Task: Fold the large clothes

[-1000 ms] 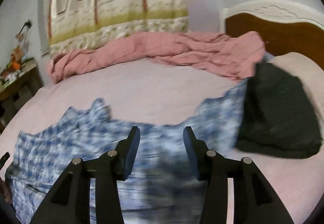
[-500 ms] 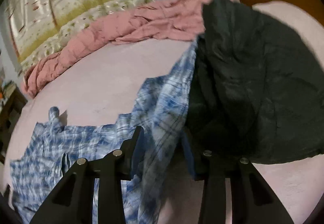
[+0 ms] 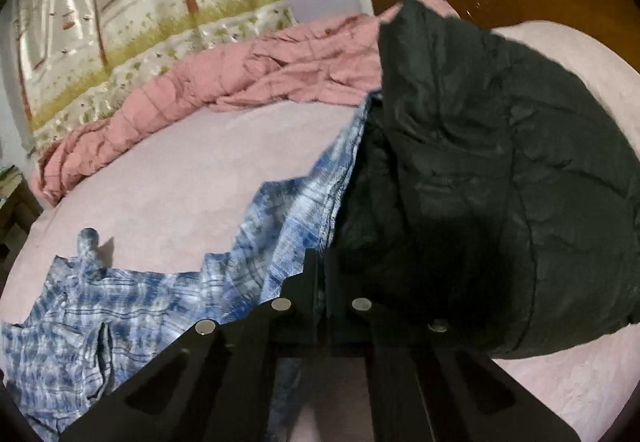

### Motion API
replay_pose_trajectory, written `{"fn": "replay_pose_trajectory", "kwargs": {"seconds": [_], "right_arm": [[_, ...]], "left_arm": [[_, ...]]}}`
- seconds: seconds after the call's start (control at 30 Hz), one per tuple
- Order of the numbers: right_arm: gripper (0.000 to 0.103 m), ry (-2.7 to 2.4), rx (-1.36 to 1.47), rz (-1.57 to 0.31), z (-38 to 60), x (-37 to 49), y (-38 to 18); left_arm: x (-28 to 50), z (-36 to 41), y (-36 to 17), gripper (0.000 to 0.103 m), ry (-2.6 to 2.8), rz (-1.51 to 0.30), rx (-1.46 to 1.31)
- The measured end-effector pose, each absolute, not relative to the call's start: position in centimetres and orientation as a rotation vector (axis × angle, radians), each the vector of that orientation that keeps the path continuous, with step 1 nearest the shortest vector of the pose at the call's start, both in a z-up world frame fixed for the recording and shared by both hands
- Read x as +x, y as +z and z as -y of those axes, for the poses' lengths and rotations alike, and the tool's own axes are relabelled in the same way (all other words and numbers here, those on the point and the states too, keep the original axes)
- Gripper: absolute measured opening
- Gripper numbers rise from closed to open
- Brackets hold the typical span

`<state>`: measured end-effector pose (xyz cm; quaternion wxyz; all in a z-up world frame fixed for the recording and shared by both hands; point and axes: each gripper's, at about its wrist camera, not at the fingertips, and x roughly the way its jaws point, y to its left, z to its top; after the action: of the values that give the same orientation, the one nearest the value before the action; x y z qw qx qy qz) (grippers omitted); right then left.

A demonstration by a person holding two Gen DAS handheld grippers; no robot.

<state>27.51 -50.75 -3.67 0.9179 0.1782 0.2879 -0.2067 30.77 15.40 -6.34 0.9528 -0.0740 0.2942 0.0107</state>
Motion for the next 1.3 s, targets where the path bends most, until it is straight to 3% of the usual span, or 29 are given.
{"fn": "replay_pose_trajectory", "kwargs": {"seconds": [0.23,0.37,0.57,0.63,0.7,0.73,0.9,1.07,1.13,1.17,1.2,1.3], "right_arm": [[0.002,-0.276,0.312,-0.508,46.9,24.5,0.2],[0.002,-0.100,0.224,-0.578,41.8,23.3,1.3],[0.003,-0.046,0.081,-0.761,34.4,23.0,-3.4],[0.015,-0.057,0.038,-0.751,33.0,22.2,-3.7],[0.042,-0.046,0.062,-0.701,33.0,21.4,-2.9],[0.043,-0.064,0.096,-0.686,33.8,21.6,-2.2],[0.043,-0.186,0.360,-0.677,40.6,24.4,-0.7],[0.043,-0.186,0.540,-0.803,45.4,30.2,-3.5],[0.032,-0.193,0.568,-0.835,45.7,31.6,-4.9],[0.013,-0.212,0.568,-0.838,45.5,32.1,-5.3],[0.003,-0.214,0.563,-0.823,45.1,32.3,-5.4],[0.003,-0.248,0.415,-0.710,41.9,31.8,-3.7]], "left_arm": [[30.8,-15.5,-6.3,0.075,0.019,-0.589,-0.146],[30.7,-15.5,-6.3,0.075,0.018,-0.584,-0.145],[30.8,-15.6,-6.3,0.075,0.013,-0.581,-0.161],[30.7,-15.6,-6.4,0.075,0.012,-0.584,-0.166],[30.7,-15.6,-6.4,0.075,0.012,-0.585,-0.162],[30.6,-15.6,-6.4,0.075,0.011,-0.585,-0.160],[30.6,-15.2,-6.3,0.075,0.010,-0.583,-0.148],[30.6,-15.2,-6.3,0.075,0.010,-0.585,-0.149],[30.6,-15.1,-6.3,0.075,0.009,-0.584,-0.147],[30.6,-15.1,-6.3,0.075,0.009,-0.583,-0.146],[30.6,-15.2,-6.3,0.075,0.009,-0.583,-0.146],[30.7,-15.0,-6.3,0.075,0.005,-0.584,-0.145]]}}
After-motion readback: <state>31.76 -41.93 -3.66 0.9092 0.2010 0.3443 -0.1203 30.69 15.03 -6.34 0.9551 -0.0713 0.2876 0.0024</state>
